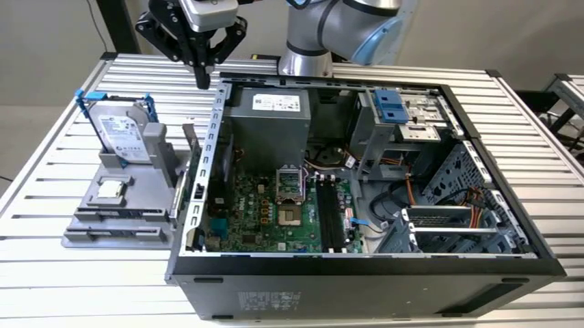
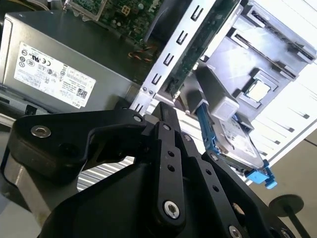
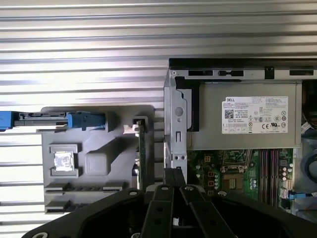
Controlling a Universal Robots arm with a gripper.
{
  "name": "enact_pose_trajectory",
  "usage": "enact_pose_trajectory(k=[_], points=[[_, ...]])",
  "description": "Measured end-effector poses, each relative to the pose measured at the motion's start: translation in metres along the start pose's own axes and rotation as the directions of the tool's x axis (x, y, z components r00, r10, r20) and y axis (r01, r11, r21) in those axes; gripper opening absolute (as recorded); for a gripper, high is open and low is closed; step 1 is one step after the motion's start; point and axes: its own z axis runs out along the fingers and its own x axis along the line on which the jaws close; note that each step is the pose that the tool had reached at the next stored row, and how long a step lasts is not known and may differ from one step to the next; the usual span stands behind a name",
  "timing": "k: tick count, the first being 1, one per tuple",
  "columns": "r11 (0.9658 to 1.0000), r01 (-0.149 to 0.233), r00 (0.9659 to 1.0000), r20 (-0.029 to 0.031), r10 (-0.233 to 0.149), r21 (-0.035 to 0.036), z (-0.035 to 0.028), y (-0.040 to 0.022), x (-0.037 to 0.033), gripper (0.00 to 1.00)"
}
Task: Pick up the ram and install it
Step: 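Reach for the ram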
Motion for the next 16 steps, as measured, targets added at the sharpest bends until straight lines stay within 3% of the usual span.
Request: enact_pose_trajectory(k=[16], points=[[0.9999,0.01,0.9999,-0.0007,-0.01,-0.0003,-0.0003,0.0028,0.0268,0.0]])
